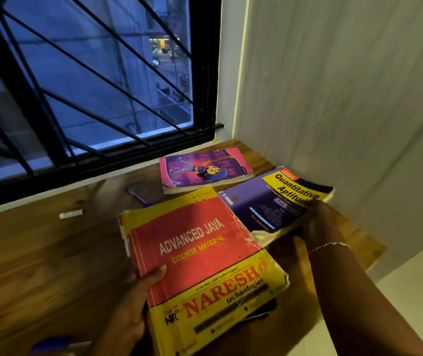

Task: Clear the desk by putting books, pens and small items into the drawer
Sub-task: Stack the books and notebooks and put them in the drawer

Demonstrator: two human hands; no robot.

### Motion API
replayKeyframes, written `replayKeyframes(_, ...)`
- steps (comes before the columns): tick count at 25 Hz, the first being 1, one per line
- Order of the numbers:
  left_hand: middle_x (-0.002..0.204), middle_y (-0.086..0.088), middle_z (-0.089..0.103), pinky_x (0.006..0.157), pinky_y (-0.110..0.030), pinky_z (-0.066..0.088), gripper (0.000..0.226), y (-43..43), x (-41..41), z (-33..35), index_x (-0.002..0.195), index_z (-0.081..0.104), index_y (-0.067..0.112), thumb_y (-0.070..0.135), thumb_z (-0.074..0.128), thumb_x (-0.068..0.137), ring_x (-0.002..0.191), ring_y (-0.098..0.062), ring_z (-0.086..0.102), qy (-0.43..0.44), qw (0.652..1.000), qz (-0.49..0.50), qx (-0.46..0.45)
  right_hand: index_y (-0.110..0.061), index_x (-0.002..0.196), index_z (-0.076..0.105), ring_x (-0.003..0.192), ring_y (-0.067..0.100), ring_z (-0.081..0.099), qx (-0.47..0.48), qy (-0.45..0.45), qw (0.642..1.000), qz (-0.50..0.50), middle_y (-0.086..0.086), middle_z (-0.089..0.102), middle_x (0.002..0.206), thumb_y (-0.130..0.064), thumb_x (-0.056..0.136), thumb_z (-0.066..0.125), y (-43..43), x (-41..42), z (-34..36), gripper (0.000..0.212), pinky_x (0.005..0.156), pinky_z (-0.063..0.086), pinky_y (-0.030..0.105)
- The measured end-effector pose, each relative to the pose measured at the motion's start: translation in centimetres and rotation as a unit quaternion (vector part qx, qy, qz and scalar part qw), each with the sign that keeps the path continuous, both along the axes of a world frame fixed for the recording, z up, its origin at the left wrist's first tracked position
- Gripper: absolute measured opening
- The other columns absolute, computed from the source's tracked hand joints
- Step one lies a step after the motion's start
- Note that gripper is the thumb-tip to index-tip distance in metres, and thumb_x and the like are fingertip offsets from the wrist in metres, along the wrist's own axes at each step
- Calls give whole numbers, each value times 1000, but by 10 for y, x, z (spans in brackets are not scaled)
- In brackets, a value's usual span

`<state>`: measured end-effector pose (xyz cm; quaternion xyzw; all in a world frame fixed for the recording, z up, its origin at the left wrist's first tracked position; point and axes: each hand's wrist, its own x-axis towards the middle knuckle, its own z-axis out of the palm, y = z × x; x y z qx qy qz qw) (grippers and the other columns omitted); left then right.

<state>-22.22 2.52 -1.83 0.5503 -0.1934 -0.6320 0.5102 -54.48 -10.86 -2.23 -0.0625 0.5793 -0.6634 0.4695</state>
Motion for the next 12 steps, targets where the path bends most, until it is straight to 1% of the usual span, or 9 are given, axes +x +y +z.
replayKeyframes(1,86,-11,68,58,-33,55,39,0,-1,-3,120,52,12,-1,58,83,64,-23,66,-8,1000,6,-7,-12,105,57,96,30,64,-1,5,1000,9,14,62,121,-18,75,57,-3,1,1,31,72,51,32)
replayKeyframes(2,90,-11,66,62,-34,53,42,1,-3,-3,122,50,13,-2,57,83,70,-25,65,-12,1000,7,-20,-11,107,60,97,31,65,-5,2,1000,13,12,65,116,-17,74,58,-7,2,-1,33,69,51,31)
replayKeyframes(4,93,-11,64,67,-33,48,44,3,-4,-2,124,49,14,-1,59,83,77,-25,61,-30,999,16,-29,-14,101,59,85,28,65,-3,-10,1000,13,8,66,111,-16,81,56,-9,3,1,20,69,48,30)
replayKeyframes(5,93,-10,63,66,-33,47,44,3,-3,-3,123,49,14,0,60,83,78,-25,60,-32,999,20,-29,-15,98,58,85,26,64,-7,-10,1000,22,8,64,111,-15,84,53,-5,4,6,15,73,48,32)
replayKeyframes(6,94,-9,63,65,-32,47,44,3,-3,-3,122,49,15,0,60,83,78,-25,60,-35,999,21,-31,-15,100,57,91,28,64,-20,-19,999,34,10,63,114,-14,84,52,-6,1,3,17,81,49,36)
replayKeyframes(8,93,-7,63,64,-31,46,41,5,-5,-3,118,49,19,0,60,83,78,-24,60,-47,998,20,-35,-9,114,56,108,32,61,-36,-31,998,45,13,61,124,-8,78,55,-5,-4,2,36,96,46,46)
replayKeyframes(9,94,-8,63,63,-31,46,40,5,-6,-3,116,49,20,0,60,83,78,-23,60,-48,998,22,-38,-6,119,55,109,33,60,-38,-25,997,55,14,60,124,-6,75,56,-6,-5,3,44,97,46,47)
replayKeyframes(10,93,-8,63,63,-31,46,38,6,-6,-4,114,49,20,0,60,84,78,-23,60,-48,998,25,-42,-5,117,56,104,33,61,-40,-19,996,71,13,62,121,-5,74,55,-8,-5,2,43,93,48,47)
replayKeyframes(12,90,-6,63,64,-32,46,37,7,-8,-3,113,48,21,0,59,84,77,-23,59,-45,998,27,-43,-7,103,60,85,29,62,-12,15,996,83,9,65,103,-10,77,54,-10,0,3,27,74,51,38)
